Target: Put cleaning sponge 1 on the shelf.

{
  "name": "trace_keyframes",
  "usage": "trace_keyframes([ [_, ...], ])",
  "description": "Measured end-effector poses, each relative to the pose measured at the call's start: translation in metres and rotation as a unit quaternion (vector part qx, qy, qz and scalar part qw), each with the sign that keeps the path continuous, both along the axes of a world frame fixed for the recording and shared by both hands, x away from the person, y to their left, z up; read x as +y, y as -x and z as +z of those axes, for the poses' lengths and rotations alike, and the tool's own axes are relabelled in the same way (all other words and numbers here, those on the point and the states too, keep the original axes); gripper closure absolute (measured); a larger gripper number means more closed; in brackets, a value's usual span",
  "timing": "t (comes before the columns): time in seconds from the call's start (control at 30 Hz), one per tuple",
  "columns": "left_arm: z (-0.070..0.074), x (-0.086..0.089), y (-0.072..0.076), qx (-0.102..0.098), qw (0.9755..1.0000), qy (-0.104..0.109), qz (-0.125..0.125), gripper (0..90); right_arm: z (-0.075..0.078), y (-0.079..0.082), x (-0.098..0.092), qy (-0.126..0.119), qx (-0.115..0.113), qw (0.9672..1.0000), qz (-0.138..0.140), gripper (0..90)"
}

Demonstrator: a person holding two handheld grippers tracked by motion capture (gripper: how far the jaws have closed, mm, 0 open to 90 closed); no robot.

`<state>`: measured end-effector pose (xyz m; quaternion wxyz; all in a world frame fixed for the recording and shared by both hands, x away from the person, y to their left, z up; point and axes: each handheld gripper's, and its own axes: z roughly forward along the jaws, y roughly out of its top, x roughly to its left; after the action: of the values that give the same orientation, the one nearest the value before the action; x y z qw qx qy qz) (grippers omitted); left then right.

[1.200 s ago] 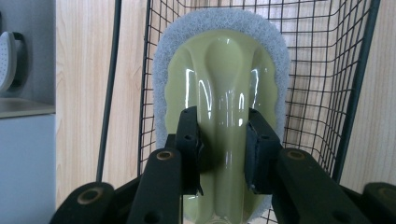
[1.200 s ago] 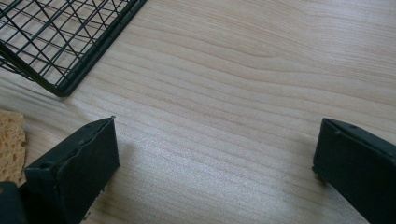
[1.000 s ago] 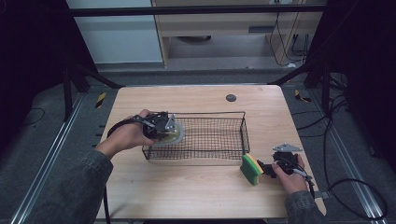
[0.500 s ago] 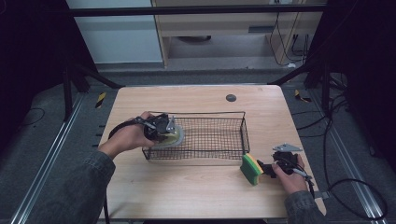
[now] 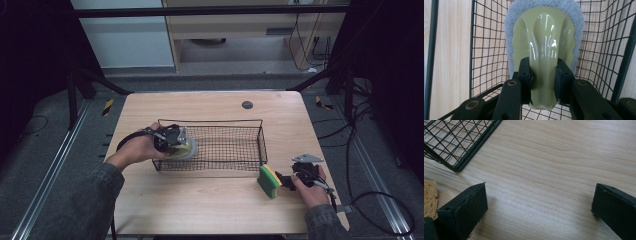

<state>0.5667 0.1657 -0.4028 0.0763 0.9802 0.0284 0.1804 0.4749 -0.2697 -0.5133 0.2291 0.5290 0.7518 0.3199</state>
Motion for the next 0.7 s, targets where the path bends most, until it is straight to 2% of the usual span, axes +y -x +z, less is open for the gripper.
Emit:
trace_keyframes([
  [0.7,-0.0101,-0.0077,-0.0045,0.013,0.9999,-0.007,0.006,70.1,0.0,0.0,-0.0001,0.001,0.0,1.0,0.0,0.4],
])
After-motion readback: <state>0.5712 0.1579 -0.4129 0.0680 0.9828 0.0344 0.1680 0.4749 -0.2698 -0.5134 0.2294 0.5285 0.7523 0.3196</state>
